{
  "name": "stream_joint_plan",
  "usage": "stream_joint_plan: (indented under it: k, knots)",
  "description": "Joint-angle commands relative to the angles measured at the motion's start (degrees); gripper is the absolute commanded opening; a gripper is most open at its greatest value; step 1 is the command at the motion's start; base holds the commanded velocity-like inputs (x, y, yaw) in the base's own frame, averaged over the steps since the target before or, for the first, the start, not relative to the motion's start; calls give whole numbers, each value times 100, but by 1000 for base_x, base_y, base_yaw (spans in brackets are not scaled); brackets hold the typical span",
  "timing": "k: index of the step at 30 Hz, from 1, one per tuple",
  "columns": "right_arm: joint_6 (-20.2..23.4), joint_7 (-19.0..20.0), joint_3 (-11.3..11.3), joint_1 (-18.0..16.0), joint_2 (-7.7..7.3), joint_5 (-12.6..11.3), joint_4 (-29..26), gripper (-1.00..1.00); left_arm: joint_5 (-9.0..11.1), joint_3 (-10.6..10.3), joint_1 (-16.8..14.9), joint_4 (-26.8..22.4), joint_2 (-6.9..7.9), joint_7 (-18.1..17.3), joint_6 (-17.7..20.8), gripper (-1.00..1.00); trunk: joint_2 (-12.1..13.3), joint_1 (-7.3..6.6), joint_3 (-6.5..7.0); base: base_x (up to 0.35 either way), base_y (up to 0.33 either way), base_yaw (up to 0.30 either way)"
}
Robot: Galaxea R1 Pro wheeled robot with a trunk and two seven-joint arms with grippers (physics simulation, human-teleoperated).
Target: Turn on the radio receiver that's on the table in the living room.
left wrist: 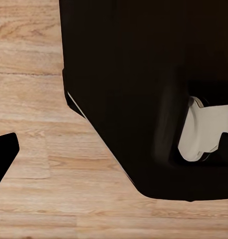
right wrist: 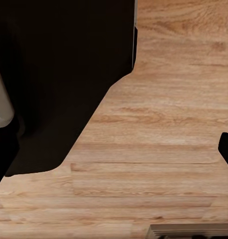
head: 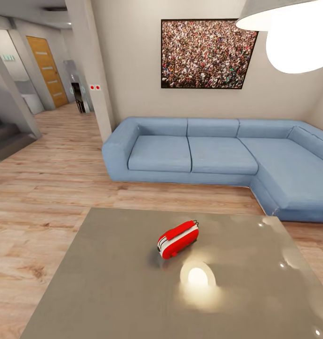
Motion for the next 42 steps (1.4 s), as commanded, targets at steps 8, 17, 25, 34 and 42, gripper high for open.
stream_joint_plan:
  k: [8, 17, 25, 34, 42]
  knots:
    - [-8, -5, 7, 0, 0, 7, 0, 100, -28, -13, 0, 27, 0, -10, 0, 100, 0, 0, 0, 0, 0, 0]
    - [4, -9, -62, 0, -405, -37, -3, 100, 18, -8, 0, 43, 70, 8, 3, 100, 0, 0, 0, 0, 0, 0]
    - [39, 15, -83, 0, -1106, -50, -294, 100, 15, -4, 0, -30, 641, -19, -175, 100, 0, 0, 0, 0, 0, 0]
    - [328, 35, -392, 0, -2142, -292, -1111, 100, 748, 86, 0, -48, 1874, -794, -661, 100, 0, 0, 0, 0, 0, 0]
    - [434, 29, -438, 0, -2477, -328, -1408, 100, 1353, 86, 1, -28, 2525, -2076, -695, 100, 0, 0, 0, 0, 0, 0]
